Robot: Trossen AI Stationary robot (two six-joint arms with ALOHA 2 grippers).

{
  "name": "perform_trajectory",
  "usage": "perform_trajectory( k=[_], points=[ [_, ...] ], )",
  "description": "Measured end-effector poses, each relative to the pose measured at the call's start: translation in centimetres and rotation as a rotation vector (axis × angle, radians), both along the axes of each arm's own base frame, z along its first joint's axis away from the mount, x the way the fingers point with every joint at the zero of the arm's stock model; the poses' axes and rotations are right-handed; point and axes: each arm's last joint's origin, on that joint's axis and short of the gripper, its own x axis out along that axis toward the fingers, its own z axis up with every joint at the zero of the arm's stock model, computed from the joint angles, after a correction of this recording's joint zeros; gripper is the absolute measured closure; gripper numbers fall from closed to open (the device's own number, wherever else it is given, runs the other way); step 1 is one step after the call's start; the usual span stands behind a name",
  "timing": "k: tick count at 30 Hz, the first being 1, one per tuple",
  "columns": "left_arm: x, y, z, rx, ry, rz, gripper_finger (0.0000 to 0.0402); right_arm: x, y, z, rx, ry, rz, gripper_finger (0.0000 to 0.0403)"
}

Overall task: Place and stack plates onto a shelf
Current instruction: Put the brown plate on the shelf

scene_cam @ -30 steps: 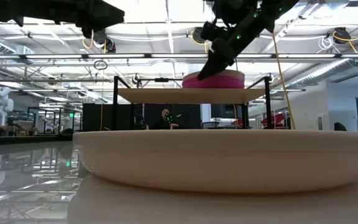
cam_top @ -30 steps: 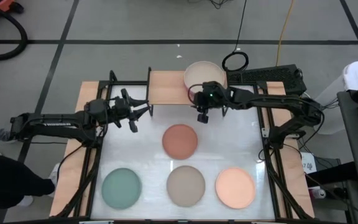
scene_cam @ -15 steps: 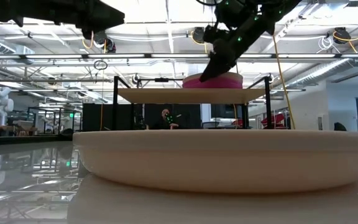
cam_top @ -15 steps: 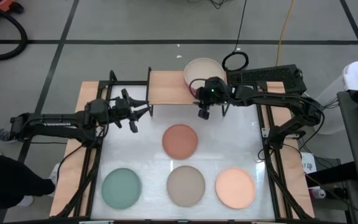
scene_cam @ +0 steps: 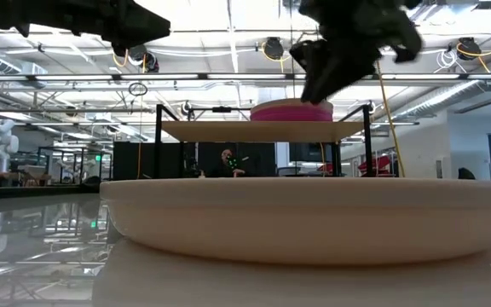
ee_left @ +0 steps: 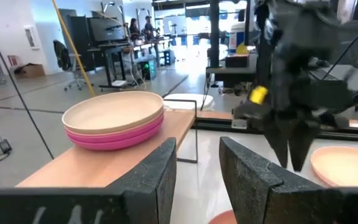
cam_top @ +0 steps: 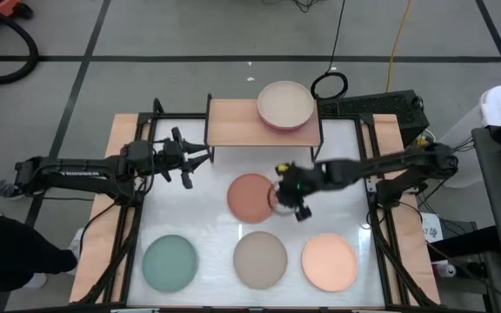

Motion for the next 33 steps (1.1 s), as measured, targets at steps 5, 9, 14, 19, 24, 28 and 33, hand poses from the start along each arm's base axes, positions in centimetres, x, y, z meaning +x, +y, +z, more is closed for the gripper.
perform_trajectory(
  k=[5, 9, 14, 19, 24, 28, 33],
  points=[
    [0.0, -0.2, -0.1, -0.009, 0.014, -0.012, 0.0275, -0.8, 1.9, -2.7, -0.045, 0.009, 0.040, 0.0305],
    [0.0, -0.2, -0.2, -0.009, 0.014, -0.012, 0.0275, -1.2, 2.2, -4.5, -0.099, -0.054, -0.010, 0.0305],
    [0.0, -0.2, -0.1, -0.007, 0.008, -0.012, 0.0275, -1.3, 2.2, -5.8, -0.090, -0.055, -0.034, 0.0305],
    [0.0, -0.2, 0.3, 0.022, -0.023, -0.008, 0.0275, -0.6, 2.5, -7.7, -0.101, -0.002, -0.016, 0.0305],
    [0.0, -0.2, 0.4, 0.033, -0.033, -0.007, 0.0275, -0.1, 2.6, -9.1, -0.113, 0.029, -0.003, 0.0305],
    [0.0, -0.2, 0.4, 0.033, -0.033, -0.007, 0.0275, 0.4, 2.7, -9.8, -0.130, 0.016, 0.018, 0.0305],
    [0.0, -0.2, 0.4, 0.032, -0.033, -0.007, 0.0275, 1.0, 2.8, -11.6, -0.156, 0.036, 0.040, 0.0305]
  ],
)
